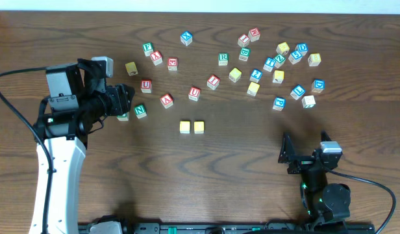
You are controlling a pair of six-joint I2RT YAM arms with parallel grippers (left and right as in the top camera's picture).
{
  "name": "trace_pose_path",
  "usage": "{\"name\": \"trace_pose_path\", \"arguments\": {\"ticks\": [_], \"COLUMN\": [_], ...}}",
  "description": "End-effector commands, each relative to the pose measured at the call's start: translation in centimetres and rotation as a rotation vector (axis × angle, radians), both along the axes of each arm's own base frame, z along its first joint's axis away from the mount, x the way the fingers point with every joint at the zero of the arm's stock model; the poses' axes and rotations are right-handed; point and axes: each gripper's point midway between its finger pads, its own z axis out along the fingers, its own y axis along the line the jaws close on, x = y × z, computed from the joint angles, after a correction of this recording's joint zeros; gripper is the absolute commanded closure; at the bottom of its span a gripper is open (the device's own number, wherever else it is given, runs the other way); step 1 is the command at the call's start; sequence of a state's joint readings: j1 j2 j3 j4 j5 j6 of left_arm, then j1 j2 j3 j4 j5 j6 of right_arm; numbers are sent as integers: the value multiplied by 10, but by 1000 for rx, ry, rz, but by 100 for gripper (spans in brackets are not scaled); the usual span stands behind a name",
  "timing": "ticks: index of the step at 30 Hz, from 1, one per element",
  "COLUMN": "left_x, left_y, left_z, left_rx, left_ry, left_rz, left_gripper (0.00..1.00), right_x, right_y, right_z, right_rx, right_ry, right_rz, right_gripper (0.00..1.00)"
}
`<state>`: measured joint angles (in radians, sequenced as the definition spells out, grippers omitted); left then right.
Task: Spell out CORL
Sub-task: 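Raise the left gripper and move it aside to the left, then move the right gripper up over the far block pile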
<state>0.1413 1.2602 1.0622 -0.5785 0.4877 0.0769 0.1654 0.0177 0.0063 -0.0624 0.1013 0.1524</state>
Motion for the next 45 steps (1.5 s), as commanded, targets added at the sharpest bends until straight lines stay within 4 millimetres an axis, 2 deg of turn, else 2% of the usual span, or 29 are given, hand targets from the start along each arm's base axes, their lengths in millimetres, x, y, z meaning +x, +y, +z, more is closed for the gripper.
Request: {"name": "trace_pose_path", "arguments": {"ticks": [1, 4, 9, 12, 15, 17, 18, 20, 22, 23, 26, 27, 30, 31, 34, 36, 41, 45], "left_x": [-4, -4, -1, -1, 1, 3, 4, 4, 4, 4, 4, 4, 4, 4, 4, 4, 4, 4], "left_y": [-5, -2, 28, 37, 41, 42, 42, 42, 42, 42, 42, 42, 42, 42, 42, 42, 42, 42], "left_z": [6, 5, 0, -1, -2, -5, -7, -8, -8, -8, -8, -8, -8, -8, -8, -8, -8, -8], "left_rx": [49, 81, 170, 169, 169, 169, 167, 167, 167, 167, 167, 167, 167, 167, 167, 167, 167, 167], "left_ry": [-48, -58, -38, -37, -35, -31, -24, -20, -20, -20, -20, -20, -20, -20, -20, -20, -20, -20], "left_rz": [-97, -109, -12, 16, 25, 25, 25, 24, 24, 24, 24, 24, 24, 24, 24, 24, 24, 24], "left_gripper": [45, 45, 45, 45, 45, 45, 45, 45, 22, 0, 1, 1, 1, 1, 1, 1, 1, 1], "right_x": [0, 0, -3, -4, -3, 6, 16, 36, 61, 80, 113, 130, 160, 176, 201, 211, 228, 243], "right_y": [-5, -4, 22, 28, 21, 22, 30, 41, 49, 56, 72, 80, 102, 106, 114, 121, 155, 175], "right_z": [0, 0, 3, 16, 53, 103, 130, 145, 153, 156, 158, 159, 152, 145, 128, 114, 68, 37], "right_rx": [11, 12, -1, -3, -17, -48, -92, -137, -186, -222, -240, -239, -195, -195, -163, -145, -145, -86], "right_ry": [-2, -2, -15, -35, -45, -48, -15, 95, 265, 404, 635, 694, 747, 749, 758, 785, 845, 890], "right_rz": [-23, -18, 134, 174, 128, 131, 172, 230, 270, 301, 351, 370, 449, 456, 450, 449, 479, 401], "right_gripper": [1, 1, 1, 1, 1, 1, 1, 1, 1, 1, 1, 1, 1, 1, 1, 1, 1, 2]}}
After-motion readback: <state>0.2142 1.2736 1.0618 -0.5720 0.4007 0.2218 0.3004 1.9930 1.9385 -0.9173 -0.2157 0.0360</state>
